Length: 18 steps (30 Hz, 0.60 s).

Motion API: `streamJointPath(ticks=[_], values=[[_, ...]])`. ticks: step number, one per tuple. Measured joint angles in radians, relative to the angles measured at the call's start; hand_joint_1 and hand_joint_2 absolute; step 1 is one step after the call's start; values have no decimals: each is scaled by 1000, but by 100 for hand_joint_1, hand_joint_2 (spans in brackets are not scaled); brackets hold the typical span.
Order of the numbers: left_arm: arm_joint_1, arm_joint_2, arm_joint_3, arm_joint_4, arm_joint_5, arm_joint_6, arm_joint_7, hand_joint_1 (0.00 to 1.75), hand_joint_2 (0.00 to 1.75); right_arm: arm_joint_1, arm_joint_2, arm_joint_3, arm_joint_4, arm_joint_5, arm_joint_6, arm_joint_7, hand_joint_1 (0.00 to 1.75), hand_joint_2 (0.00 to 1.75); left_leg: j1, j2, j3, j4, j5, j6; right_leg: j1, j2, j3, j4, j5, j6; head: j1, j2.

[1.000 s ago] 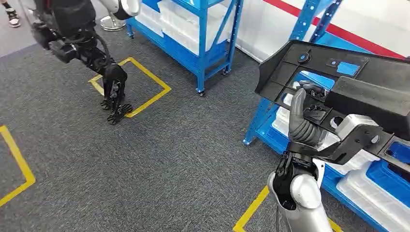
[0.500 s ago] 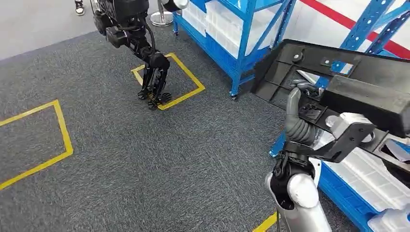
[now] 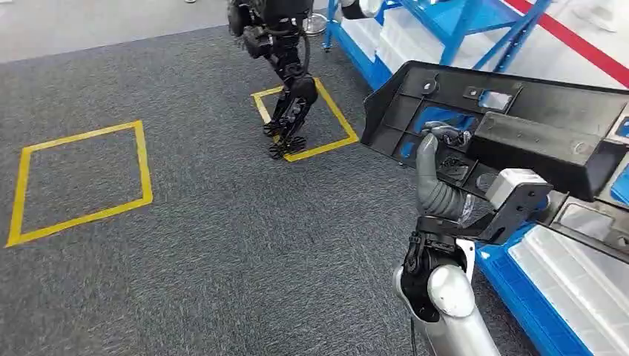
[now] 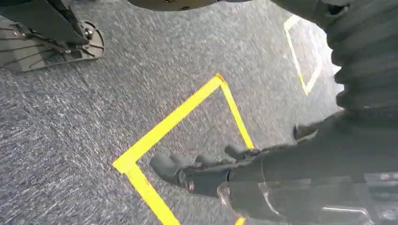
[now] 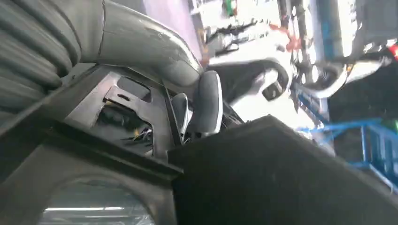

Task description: Take the parts from the cabinet and place them on the table.

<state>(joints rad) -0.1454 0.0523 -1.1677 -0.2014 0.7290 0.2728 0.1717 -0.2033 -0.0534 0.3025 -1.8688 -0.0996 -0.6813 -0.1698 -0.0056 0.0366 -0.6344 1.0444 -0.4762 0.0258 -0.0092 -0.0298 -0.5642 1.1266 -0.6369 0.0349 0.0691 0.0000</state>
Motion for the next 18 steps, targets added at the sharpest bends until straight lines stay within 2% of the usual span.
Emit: streamJointPath(ticks=[1,2,3,4,5,6,7,8,9,10,12,13,14,15,17,18], values=[[-1,-2,0,0,-1,0,-3,0,175,0,-1,4,1,-6,0,-1,175,175,-1,-15,0,0,1,3,2,18,-45,93,-40,-1,4,0],[-1,-5,0,0,-1,0,-5,0,175,1,-3,6,3,-9,0,-2,175,175,-4,-31,0,0,1,5,3,24,-87,176,-69,-3,11,0],[-1,-6,0,0,-1,0,-5,0,175,1,-5,8,6,-14,0,-3,175,175,-7,-48,1,0,1,5,3,26,-112,217,-69,-7,16,0],[0,-6,0,0,-1,0,-6,0,175,1,-5,11,9,-18,0,-5,175,175,-8,-65,3,1,2,5,5,28,-111,203,-44,-12,17,0],[1,-6,0,0,-1,0,-6,0,175,0,-5,16,10,-24,0,-7,175,175,-10,-80,6,1,2,6,9,33,-90,148,0,-20,20,0],[1,-6,0,0,-2,0,-6,0,175,-2,-5,18,11,-30,0,-10,175,175,-10,-94,9,1,2,6,12,42,-58,66,52,-29,22,0],[1,-8,0,0,-2,0,-6,0,175,-6,-5,20,11,-34,0,-11,175,175,-10,-108,13,0,2,6,17,72,-16,-35,108,-39,26,0],[1,-13,0,0,-3,0,-7,0,175,-9,-5,22,11,-37,0,-13,175,175,-5,-118,10,-2,5,5,17,130,3,-82,112,-49,26,0],[-2,-14,0,0,-3,0,-7,0,175,-10,-5,24,11,-38,0,-13,175,175,-4,-133,3,0,8,0,14,130,7,-100,119,-53,14,0],[-1,-17,0,-2,-3,0,-7,0,175,-12,-5,26,11,-41,0,-14,175,175,1,-143,-4,-2,13,-7,22,116,9,-106,114,-55,23,0],[1,-15,0,-2,-3,1,-7,0,175,-14,-6,34,11,-50,0,-16,175,175,2,-168,-7,-8,22,-21,22,92,15,-122,120,-56,31,0],[2,-13,0,-2,-4,1,-7,0,175,-18,-6,40,11,-57,0,-18,175,175,-1,-142,-8,-2,16,-18,11,72,28,-149,134,-49,27,0],[4,-13,0,-2,-4,2,-6,0,175,-21,-6,46,11,-63,1,-18,175,175,-12,-66,-20,22,-8,-23,13,61,35,-160,137,-53,18,0],[1,-11,0,-1,-5,3,-6,0,175,-25,-7,49,11,-68,1,-21,175,175,-9,-42,-50,81,-46,-30,13,46,36,-162,139,-54,8,0],[-1,-7,0,-1,-6,5,-6,0,175,-25,-10,57,13,-80,1,-25,175,175,2,-35,-116,218,-106,-44,12,14,36,-160,137,-51,-5,0],[0,-6,0,-1,-7,6,-5,0,175,-25,-10,63,15,-88,1,-27,175,175,8,-35,-139,264,-117,-50,11,-2,36,-159,136,-50,-10,0]])
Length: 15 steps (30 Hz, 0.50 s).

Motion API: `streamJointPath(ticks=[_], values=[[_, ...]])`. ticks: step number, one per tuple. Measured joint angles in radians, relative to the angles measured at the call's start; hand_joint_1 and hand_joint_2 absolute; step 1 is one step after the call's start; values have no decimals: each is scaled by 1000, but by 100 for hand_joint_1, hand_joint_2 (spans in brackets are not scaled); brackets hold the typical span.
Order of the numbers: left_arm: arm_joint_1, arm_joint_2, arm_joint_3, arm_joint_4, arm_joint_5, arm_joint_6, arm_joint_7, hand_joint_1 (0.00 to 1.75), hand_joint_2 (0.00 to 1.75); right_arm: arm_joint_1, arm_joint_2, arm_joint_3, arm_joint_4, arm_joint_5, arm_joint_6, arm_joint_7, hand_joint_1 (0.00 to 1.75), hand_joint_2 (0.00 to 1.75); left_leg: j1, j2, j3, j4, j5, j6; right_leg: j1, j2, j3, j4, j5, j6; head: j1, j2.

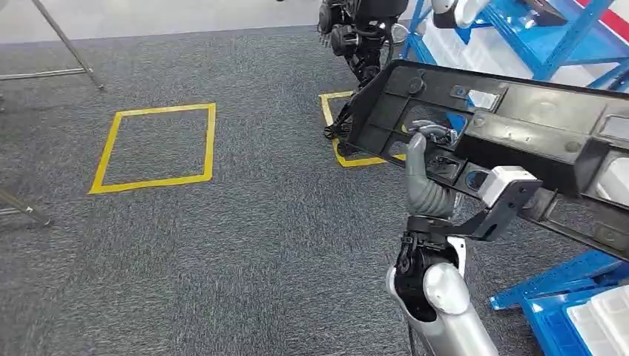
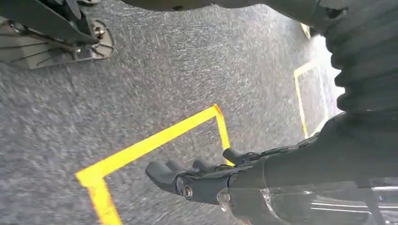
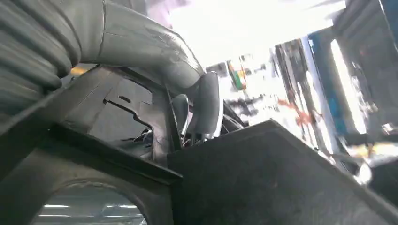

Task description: Take the parts from the cabinet and place them on the table.

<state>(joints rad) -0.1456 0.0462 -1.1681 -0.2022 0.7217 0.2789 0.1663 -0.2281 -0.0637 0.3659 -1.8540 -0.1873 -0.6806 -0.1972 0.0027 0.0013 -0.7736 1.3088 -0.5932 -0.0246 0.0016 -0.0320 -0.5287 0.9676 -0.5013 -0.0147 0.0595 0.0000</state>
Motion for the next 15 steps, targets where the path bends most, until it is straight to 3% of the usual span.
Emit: streamJointPath(ticks=[1,2,4,5,6,7,10,11,12,13,15], values=[[2,1,0,0,-2,0,2,0,175,0,0,3,0,-3,0,-3,175,175,6,1,1,-3,14,-6,-2,-14,0,1,-2,4,-2,0],[3,2,0,1,-2,0,2,0,175,0,0,4,0,-5,0,-3,175,175,11,4,25,-44,45,-13,-4,-28,1,5,-6,8,-3,0],[3,5,0,2,-4,5,3,0,175,-1,-2,7,0,-13,0,-4,175,175,19,31,118,-206,122,-28,-11,-54,0,21,-19,22,-4,0],[2,7,0,2,-6,6,6,0,175,-1,-3,8,0,-14,0,-5,175,175,12,61,145,-259,107,-28,-16,-66,1,31,-28,32,-4,0],[3,3,0,0,-7,6,7,0,175,-3,-4,9,-1,-15,0,-6,175,175,6,102,141,-252,110,-17,-7,-71,-3,35,-33,41,-6,0],[3,5,-1,2,-7,6,13,0,175,-3,-5,12,-4,-15,0,-7,175,175,3,90,140,-254,110,8,-9,-75,-3,41,-38,45,-7,0],[1,1,-7,2,-17,15,32,0,175,-3,-7,16,-7,-27,0,-8,175,175,0,54,140,-256,111,36,-17,-95,5,37,-44,57,2,0],[2,-2,-7,1,-21,16,40,0,175,-3,-13,16,-12,-33,-1,-8,175,175,0,43,140,-257,111,39,-22,-51,3,55,-65,62,10,0],[1,-4,-7,2,-23,16,47,0,175,-1,-16,16,-16,-34,0,-9,175,175,0,32,140,-257,112,43,-22,-11,-18,104,-99,61,11,0],[0,-7,-7,2,-25,17,49,0,175,1,-18,17,-21,-34,-1,-9,175,175,-1,21,140,-257,113,47,-19,11,-53,180,-138,60,15,0],[-1,-11,-7,1,-26,17,51,0,175,6,-25,18,-21,-37,-1,-9,175,175,-9,-9,140,-256,114,49,-14,24,-134,339,-194,53,27,0]])
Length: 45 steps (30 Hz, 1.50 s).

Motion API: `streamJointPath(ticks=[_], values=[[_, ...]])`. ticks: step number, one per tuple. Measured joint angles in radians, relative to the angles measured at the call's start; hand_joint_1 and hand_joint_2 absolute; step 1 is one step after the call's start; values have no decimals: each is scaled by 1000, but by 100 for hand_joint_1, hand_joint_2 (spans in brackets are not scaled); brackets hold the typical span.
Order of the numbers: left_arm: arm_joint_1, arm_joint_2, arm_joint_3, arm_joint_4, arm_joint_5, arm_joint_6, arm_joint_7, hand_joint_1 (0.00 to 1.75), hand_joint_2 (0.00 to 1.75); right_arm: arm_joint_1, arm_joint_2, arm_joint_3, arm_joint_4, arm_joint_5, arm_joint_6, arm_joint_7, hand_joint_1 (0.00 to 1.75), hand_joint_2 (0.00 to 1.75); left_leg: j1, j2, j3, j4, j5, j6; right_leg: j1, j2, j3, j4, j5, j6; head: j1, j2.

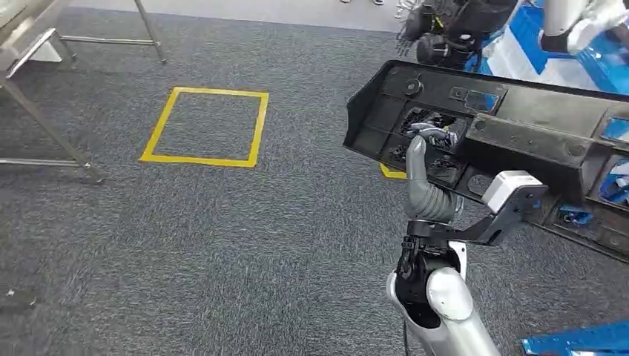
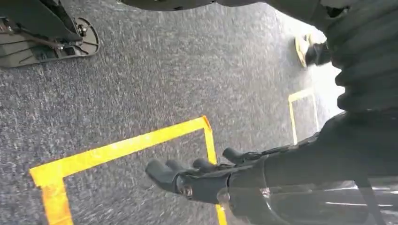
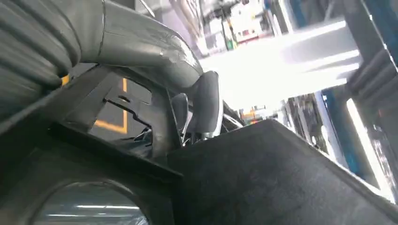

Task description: Take the parts from the cabinet and place them on the table.

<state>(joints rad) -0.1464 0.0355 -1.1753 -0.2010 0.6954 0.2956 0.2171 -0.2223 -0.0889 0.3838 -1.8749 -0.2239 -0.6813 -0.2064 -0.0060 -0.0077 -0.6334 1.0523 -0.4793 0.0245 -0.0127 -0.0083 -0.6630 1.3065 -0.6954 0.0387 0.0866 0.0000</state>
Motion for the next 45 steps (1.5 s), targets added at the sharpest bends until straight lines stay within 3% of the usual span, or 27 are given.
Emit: streamJointPath(ticks=[2,4,5,6,10,11,12,13,16,18,19,20,21,23,25,26,28,31,34,35,36,37,40,41,42,43,45], values=[[1,-3,0,0,0,0,2,0,175,4,-4,1,0,-2,0,0,175,175,-7,-32,2,0,1,2,8,4,-14,5,34,-15,6,0],[1,-6,0,0,-2,0,3,0,175,3,-6,3,-3,-2,0,0,175,175,-9,-62,5,-1,4,5,22,23,42,-138,129,-37,7,0],[1,-7,0,0,-2,0,3,0,175,3,-8,3,-8,-3,0,0,175,175,-7,-75,6,-2,5,7,30,57,81,-230,175,-48,8,0],[1,-12,-1,-2,-3,0,5,0,175,3,-9,5,-12,-3,0,0,175,175,-6,-86,5,-3,8,7,30,87,102,-269,169,-58,5,0],[3,-13,-7,-2,-5,1,11,0,175,2,-13,8,-23,-3,0,0,175,175,1,-138,-1,-21,26,-13,35,45,120,-311,182,-75,16,0],[4,-11,-8,-2,-8,1,15,0,175,1,-13,9,-28,-3,0,-1,175,175,-5,-101,-2,-13,19,-8,24,23,135,-348,200,-67,15,0],[4,-10,-9,-2,-12,2,17,0,175,4,-14,10,-31,-2,0,0,175,175,-17,-16,-15,9,-8,-16,27,17,146,-369,208,-71,3,0],[3,-6,-10,0,-14,4,18,0,175,3,-14,9,-34,1,0,0,175,175,-13,7,-42,63,-46,-24,25,1,148,-374,213,-71,-5,0],[3,-2,-10,0,-15,6,18,0,175,12,-16,10,-35,1,0,3,175,175,10,7,-131,244,-112,-51,16,-45,148,-373,209,-63,-20,0],[4,2,-16,0,-16,6,19,0,175,14,-16,10,-35,2,0,5,175,175,24,16,-101,185,-60,-75,6,-70,148,-363,201,-49,-26,0],[5,5,-17,0,-16,7,20,0,175,13,-18,10,-35,1,0,5,175,175,33,38,-51,96,-13,-89,-2,-84,147,-351,192,-37,-28,0],[5,7,-18,1,-19,8,21,0,175,13,-18,10,-35,1,0,6,175,175,39,86,-4,14,20,-102,-6,-93,147,-333,179,-25,-29,0],[4,5,-19,0,-19,8,21,0,175,12,-19,10,-36,1,0,6,175,175,26,145,2,10,-10,-100,-3,-97,141,-320,167,-14,-43,0],[4,8,-22,1,-19,10,19,0,175,10,-19,13,-38,2,0,8,175,175,26,123,-4,9,-8,-50,0,-112,144,-301,154,-5,-33,0],[3,11,-24,2,-18,9,17,0,175,8,-18,14,-39,1,0,8,175,175,23,95,-8,10,-7,-35,-5,-134,148,-302,151,-4,-28,0],[2,11,-24,2,-16,9,16,0,175,5,-18,14,-39,-2,0,8,175,175,24,79,-7,9,-4,-27,-11,-117,147,-297,141,3,-24,0],[-1,10,-24,0,-14,8,15,0,175,3,-18,15,-39,-5,0,6,175,175,24,50,-8,9,-1,-19,-12,-22,115,-205,69,0,-14,0],[-4,8,-24,0,-14,6,15,0,175,3,-18,19,-36,-6,0,5,175,175,15,-2,-9,9,3,-9,-2,1,12,15,-14,-13,6,0],[-2,7,-25,0,-13,3,15,0,175,2,-18,24,-32,-8,0,-1,175,175,5,-60,-9,8,9,-2,14,17,42,-90,86,-46,14,0],[-2,6,-25,0,-13,3,15,0,175,0,-18,25,-32,-8,0,-3,175,175,5,-77,-9,8,11,-2,20,37,80,-183,135,-59,13,0],[-2,4,-25,-1,-13,3,15,0,175,-4,-18,27,-33,-8,0,-5,175,175,9,-90,-10,7,14,-1,26,91,109,-260,159,-72,14,0],[-3,2,-25,-2,-13,3,14,0,175,-4,-18,29,-33,-9,0,-5,175,175,6,-107,-14,7,18,-7,23,103,118,-277,155,-78,5,0],[1,1,-25,-3,-13,3,13,0,175,-9,-17,36,-32,-19,0,-10,175,175,17,-139,-22,-5,33,-26,32,70,122,-286,163,-78,17,0],[3,5,-25,-2,-13,3,15,0,175,-11,-14,40,-32,-21,0,-11,175,175,8,-151,-22,-10,38,-32,18,50,128,-320,181,-74,18,0],[4,9,-25,-3,-13,3,15,0,175,-15,-13,43,-31,-27,1,-12,175,175,-5,-57,-29,3,21,-32,18,35,139,-337,194,-64,12,0],[3,8,-26,-2,-13,0,16,0,175,-12,-10,46,-31,-28,1,-14,175,175,-4,2,-47,39,-17,-40,18,25,141,-351,201,-72,-9,0],[1,10,-26,-2,-13,0,18,0,175,-8,-9,53,-29,-31,1,-15,175,175,8,16,-104,174,-93,-51,17,-8,139,-352,204,-67,-15,0]])
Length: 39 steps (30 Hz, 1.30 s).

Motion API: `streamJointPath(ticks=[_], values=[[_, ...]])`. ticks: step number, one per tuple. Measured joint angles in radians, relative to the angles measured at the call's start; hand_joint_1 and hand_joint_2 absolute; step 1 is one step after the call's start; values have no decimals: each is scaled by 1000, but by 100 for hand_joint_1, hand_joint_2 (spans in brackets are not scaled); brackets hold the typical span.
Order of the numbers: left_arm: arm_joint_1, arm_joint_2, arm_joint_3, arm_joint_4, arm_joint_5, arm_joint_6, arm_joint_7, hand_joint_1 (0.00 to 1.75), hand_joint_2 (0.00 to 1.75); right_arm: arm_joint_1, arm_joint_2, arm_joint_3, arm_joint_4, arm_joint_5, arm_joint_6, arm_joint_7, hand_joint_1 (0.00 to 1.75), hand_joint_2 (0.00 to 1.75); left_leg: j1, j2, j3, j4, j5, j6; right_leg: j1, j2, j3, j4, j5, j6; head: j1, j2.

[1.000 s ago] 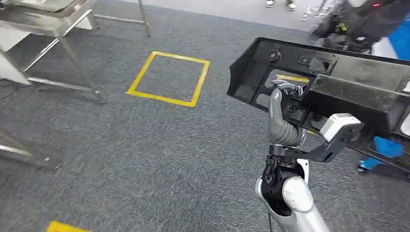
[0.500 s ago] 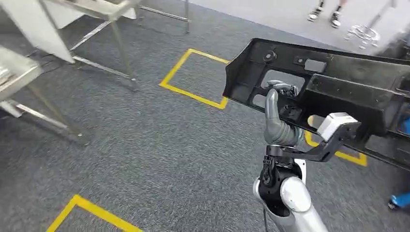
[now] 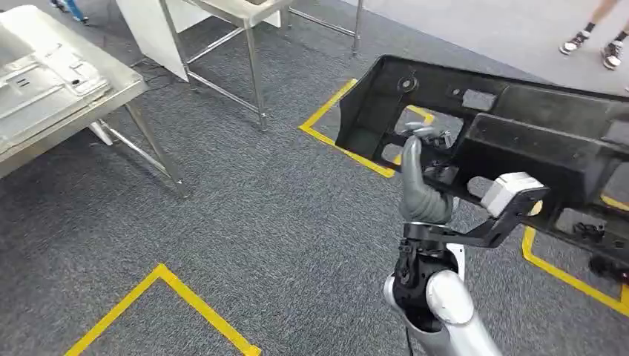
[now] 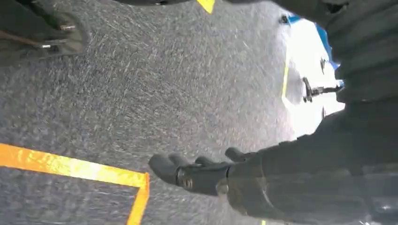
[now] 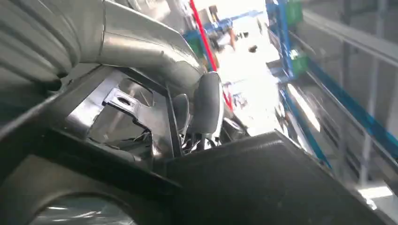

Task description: Take the parts from the cabinet and place them on the table.

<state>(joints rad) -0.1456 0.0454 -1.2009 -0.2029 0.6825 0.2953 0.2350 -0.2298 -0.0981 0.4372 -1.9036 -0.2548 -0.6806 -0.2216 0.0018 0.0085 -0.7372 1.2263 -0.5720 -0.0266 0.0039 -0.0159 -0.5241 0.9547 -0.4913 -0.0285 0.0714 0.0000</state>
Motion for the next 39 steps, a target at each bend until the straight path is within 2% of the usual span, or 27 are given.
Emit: streamJointPath(ticks=[2,3,4,5,6,7,9,11,13,14,16,17,19,21,22,23,26,27,28,29,31,32,33,35,36,37,39], values=[[1,2,0,0,0,0,2,0,175,2,1,10,6,-3,0,0,175,175,10,-5,-29,77,-19,-13,-4,-34,-2,5,-3,4,-11,0],[1,2,0,0,0,0,3,0,175,2,2,15,8,-5,0,0,175,175,14,-4,-12,52,3,-19,-6,-49,-3,8,-6,8,-15,0],[2,4,0,0,0,0,3,0,175,2,2,19,11,-5,0,0,175,175,17,5,32,-21,43,-26,-8,-65,-3,13,-11,14,-16,0],[2,5,0,0,0,0,3,0,175,1,2,22,13,-5,0,-2,175,175,18,30,88,-116,82,-32,-12,-79,-3,23,-17,22,-16,0],[2,6,0,0,0,0,3,0,175,-1,2,25,14,-6,0,-3,175,175,14,94,127,-193,84,-35,-10,-90,-3,36,-27,32,-18,0],[1,8,0,0,0,0,3,0,175,-2,2,29,15,-6,0,-3,175,175,11,115,127,-184,82,-17,-4,-95,-6,43,-34,40,-21,0],[2,10,0,0,0,0,2,0,175,-5,2,36,16,-6,0,-5,175,175,5,91,119,-183,83,14,-5,-110,-3,47,-35,46,-12,0],[1,11,0,0,0,0,1,0,175,-10,2,44,19,-6,0,-6,175,175,7,65,114,-184,88,28,-8,-131,-2,46,-37,53,-12,0],[0,10,0,0,1,0,0,0,175,-14,2,50,21,-5,0,-7,175,175,10,39,112,-186,93,39,-17,-39,-21,98,-90,64,-4,0],[-1,8,0,0,2,0,-1,0,175,-14,2,52,22,-5,0,-7,175,175,10,27,111,-186,95,42,-17,-9,-48,170,-132,65,2,0],[-3,7,0,0,2,0,-1,0,175,-11,2,58,27,-6,-1,-7,175,175,6,-5,107,-186,99,49,-14,9,-120,334,-201,63,12,0],[-2,7,0,0,2,0,-1,0,175,-11,2,59,30,-6,-1,-7,175,175,4,-23,107,-186,101,51,-12,10,-137,368,-203,59,16,0],[-1,7,0,0,2,0,-1,0,175,-12,2,62,33,-6,-1,-7,175,175,-2,-57,107,-186,105,54,-9,17,-106,296,-138,42,24,0],[-1,6,0,0,2,0,-2,0,175,-15,1,64,33,-5,0,-6,175,175,-6,-91,107,-186,111,52,-2,61,-24,112,-42,15,29,0],[-2,0,0,-1,2,1,-3,0,175,-16,1,65,33,-4,0,-6,175,175,-7,-103,103,-186,116,48,-3,104,-5,71,-51,2,20,0],[-3,0,0,-1,3,2,-3,0,175,-18,1,67,33,-2,-1,-6,175,175,-1,-116,97,-186,120,44,-2,99,-4,54,-45,2,15,0],[2,-2,0,-1,6,2,-2,0,175,-20,2,73,35,2,0,-6,175,175,9,-152,86,-198,138,20,6,69,-2,48,-38,-2,30,0],[2,5,0,0,6,2,1,0,175,-23,3,77,35,3,0,-6,175,175,3,-135,86,-195,136,22,-9,49,7,17,-19,6,33,0],[5,0,0,-1,8,1,1,0,175,-23,5,82,37,4,0,-5,175,175,-10,-34,68,-170,105,17,-8,38,9,5,-11,5,24,0],[4,1,0,-1,9,1,2,0,175,-24,7,83,37,5,0,-5,175,175,-4,-8,42,-118,66,12,-7,26,8,2,-6,2,3,0],[2,2,0,0,9,1,0,0,175,-22,6,88,40,5,0,-2,175,175,7,-3,-19,29,-7,0,-7,-7,4,3,-6,4,-7,0],[2,3,0,0,9,1,-1,0,175,-21,6,91,43,5,0,2,175,175,11,-4,-37,78,-19,-7,-7,-24,3,4,-6,5,-14,0],[2,3,0,0,10,2,-2,0,175,-21,6,96,46,5,0,2,175,175,15,-4,-29,74,-8,-14,-8,-40,3,6,-8,7,-16,0],[4,4,0,0,11,4,-2,0,175,-23,6,100,48,5,0,3,175,175,20,12,53,-54,60,-23,-13,-68,3,14,-14,18,-17,0],[4,5,0,0,11,6,-2,0,175,-26,6,103,48,5,0,3,175,175,20,52,112,-148,94,-28,-15,-79,3,25,-21,27,-18,0],[2,7,0,1,11,8,-2,0,175,-29,6,105,48,5,0,3,175,175,10,104,133,-191,74,-25,-11,-89,0,34,-29,36,-21,0],[3,8,0,0,12,7,-2,0,175,-36,6,108,48,5,0,4,175,175,10,90,127,-188,83,7,-7,-100,0,45,-35,45,-17,0]])
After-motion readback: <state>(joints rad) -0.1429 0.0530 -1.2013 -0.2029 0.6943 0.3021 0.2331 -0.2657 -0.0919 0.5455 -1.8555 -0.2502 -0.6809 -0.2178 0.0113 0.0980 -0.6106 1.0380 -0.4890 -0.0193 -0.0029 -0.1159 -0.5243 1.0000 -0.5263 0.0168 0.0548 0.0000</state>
